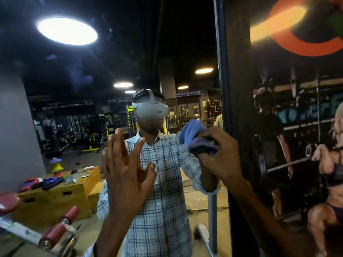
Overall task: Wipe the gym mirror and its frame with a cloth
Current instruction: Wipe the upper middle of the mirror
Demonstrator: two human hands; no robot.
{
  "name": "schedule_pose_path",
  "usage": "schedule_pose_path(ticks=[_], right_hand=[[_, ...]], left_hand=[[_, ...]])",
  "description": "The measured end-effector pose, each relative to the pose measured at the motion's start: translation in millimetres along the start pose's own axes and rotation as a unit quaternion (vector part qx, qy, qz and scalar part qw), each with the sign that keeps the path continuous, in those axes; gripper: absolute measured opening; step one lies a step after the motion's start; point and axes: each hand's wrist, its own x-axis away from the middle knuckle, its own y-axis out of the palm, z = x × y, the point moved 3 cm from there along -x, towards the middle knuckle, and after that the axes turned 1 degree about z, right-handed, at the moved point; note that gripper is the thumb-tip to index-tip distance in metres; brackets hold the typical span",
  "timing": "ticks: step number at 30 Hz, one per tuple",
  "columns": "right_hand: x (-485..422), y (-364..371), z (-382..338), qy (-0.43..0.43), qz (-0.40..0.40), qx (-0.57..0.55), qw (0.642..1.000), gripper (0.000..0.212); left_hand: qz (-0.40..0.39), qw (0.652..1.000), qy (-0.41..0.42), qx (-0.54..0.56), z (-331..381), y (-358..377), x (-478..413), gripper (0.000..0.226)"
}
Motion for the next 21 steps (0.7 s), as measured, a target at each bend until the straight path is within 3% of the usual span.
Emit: schedule_pose_path(ticks=[2,3,4,7,9,10,12,15,17,20,21], right_hand=[[14,-3,-1,0.101,0.129,-0.037,0.986,0.036],[24,6,-5,0.129,0.147,-0.040,0.980,0.039],[36,19,-11,0.123,0.124,-0.039,0.984,0.042],[67,50,-16,0.029,-0.058,-0.033,0.997,0.034],[67,38,-4,0.016,-0.101,-0.021,0.995,0.033],[64,27,2,0.032,-0.069,-0.009,0.997,0.034],[60,2,10,0.110,0.072,-0.008,0.991,0.034],[69,12,-3,0.212,0.242,-0.067,0.944,0.032],[77,44,-21,0.205,0.199,-0.090,0.954,0.041],[91,83,-39,0.089,-0.001,-0.071,0.994,0.034],[92,83,-36,0.062,-0.034,-0.048,0.996,0.035]], left_hand=[[-0.003,1.000,-0.005,0.002,1,0,3,0.067],[-0.005,1.000,-0.009,0.002,2,1,5,0.067],[-0.008,1.000,-0.011,0.001,3,1,7,0.068],[-0.019,1.000,-0.008,0.005,0,1,13,0.068],[-0.021,1.000,-0.006,0.003,-2,-1,16,0.068],[-0.023,1.000,-0.007,0.002,-4,-1,17,0.069],[-0.024,1.000,-0.009,0.006,-4,-2,20,0.070],[-0.027,1.000,-0.009,0.009,-5,-3,25,0.070],[-0.026,1.000,-0.006,0.011,-7,-3,28,0.069],[-0.029,0.999,0.009,0.015,-11,-4,28,0.065],[-0.031,0.999,0.014,0.013,-13,-5,28,0.064]])
